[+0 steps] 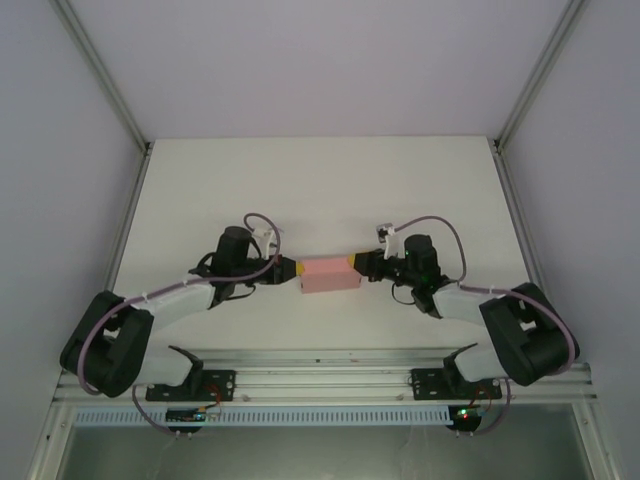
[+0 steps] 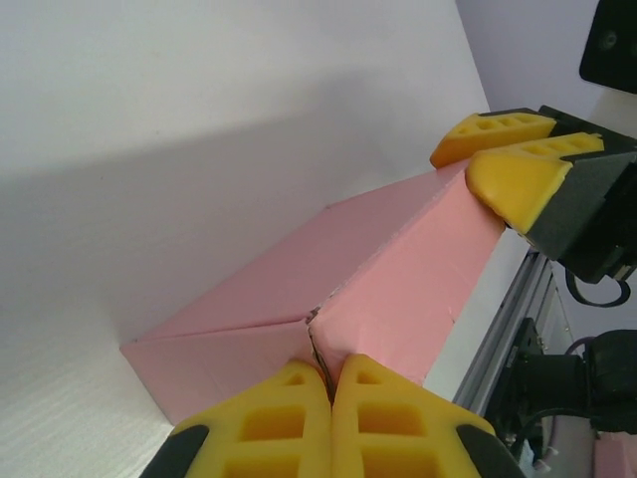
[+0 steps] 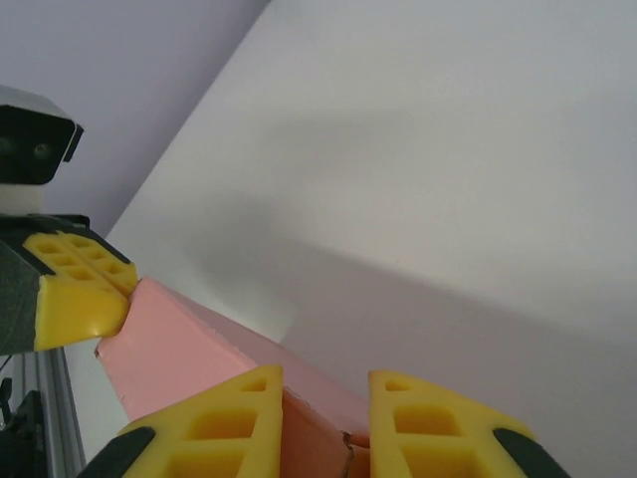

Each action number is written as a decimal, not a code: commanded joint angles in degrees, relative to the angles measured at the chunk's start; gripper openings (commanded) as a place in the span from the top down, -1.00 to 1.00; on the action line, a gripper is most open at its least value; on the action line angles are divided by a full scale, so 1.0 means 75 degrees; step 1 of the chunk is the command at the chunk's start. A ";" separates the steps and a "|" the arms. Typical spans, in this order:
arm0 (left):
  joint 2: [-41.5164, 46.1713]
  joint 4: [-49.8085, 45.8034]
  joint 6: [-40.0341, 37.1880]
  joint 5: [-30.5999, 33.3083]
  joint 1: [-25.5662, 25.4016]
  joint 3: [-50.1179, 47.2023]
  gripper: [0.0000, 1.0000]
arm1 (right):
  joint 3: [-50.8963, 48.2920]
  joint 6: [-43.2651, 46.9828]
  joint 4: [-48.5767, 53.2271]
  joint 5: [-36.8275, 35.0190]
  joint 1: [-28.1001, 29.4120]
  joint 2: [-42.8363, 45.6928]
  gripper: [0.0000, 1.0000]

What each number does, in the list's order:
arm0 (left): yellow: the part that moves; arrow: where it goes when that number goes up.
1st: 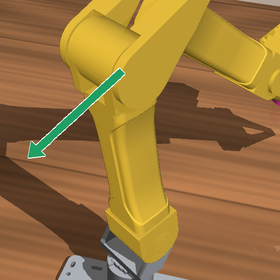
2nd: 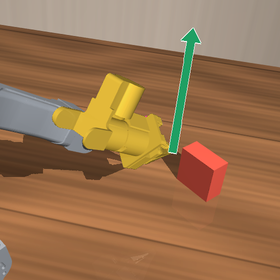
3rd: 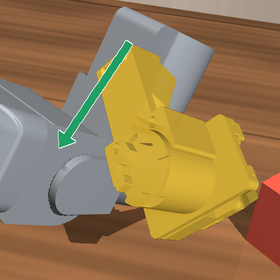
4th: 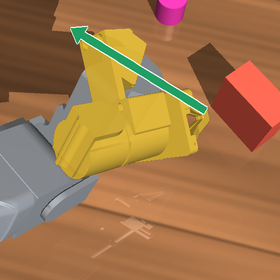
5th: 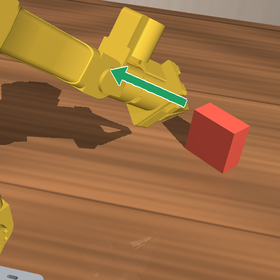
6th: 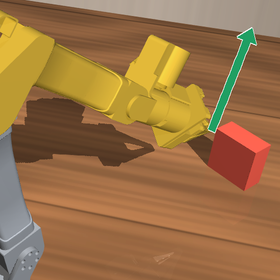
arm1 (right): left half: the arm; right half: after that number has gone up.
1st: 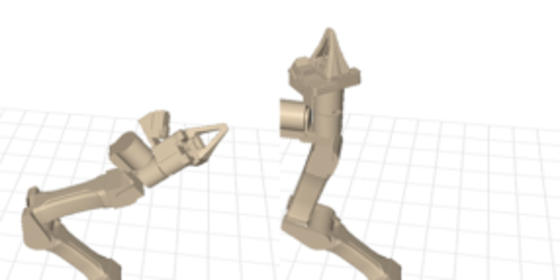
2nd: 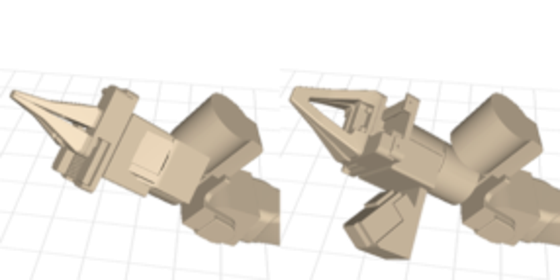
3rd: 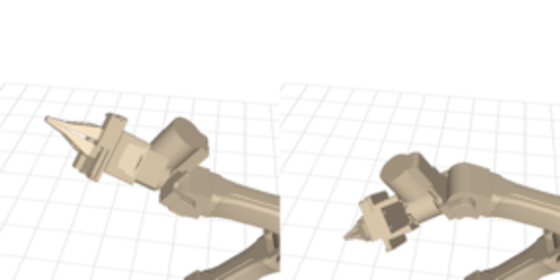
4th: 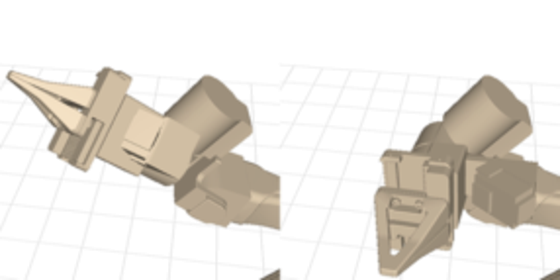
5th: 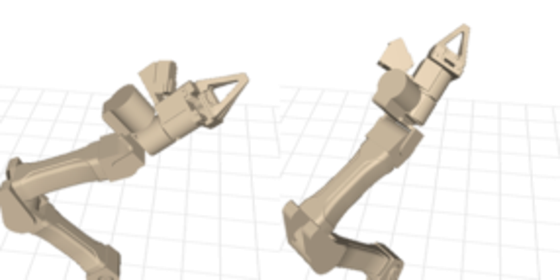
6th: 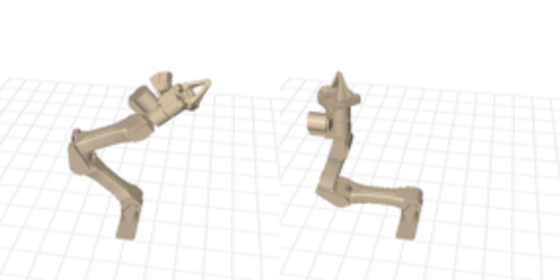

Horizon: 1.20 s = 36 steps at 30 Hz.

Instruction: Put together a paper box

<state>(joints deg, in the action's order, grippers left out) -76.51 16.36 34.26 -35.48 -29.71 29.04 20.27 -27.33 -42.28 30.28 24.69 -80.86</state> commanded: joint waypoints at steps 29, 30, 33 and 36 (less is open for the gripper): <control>0.0308 -0.5042 -0.1287 0.2839 -0.0356 0.3479 -0.99 | 0.2593 0.0166 0.5673 -0.0633 -0.0397 0.1510 -0.98; 0.0281 -0.5273 -0.1193 0.3237 -0.0257 0.3678 -0.99 | 0.2812 0.0437 0.5806 -0.0404 -0.0471 0.1438 -0.98; 0.0149 -0.5591 -0.1076 0.3848 0.0309 0.4051 -0.99 | 0.3460 0.1550 0.6053 0.0195 -0.0560 0.1200 -0.98; 0.0045 -0.5580 -0.1041 0.3981 0.0982 0.4106 -0.99 | 0.4092 0.3666 0.6558 0.0795 -0.0414 0.0925 -0.98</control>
<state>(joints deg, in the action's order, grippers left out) -75.18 -21.52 26.11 -10.11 -25.69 58.59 46.96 -15.35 0.99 29.52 20.80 -72.42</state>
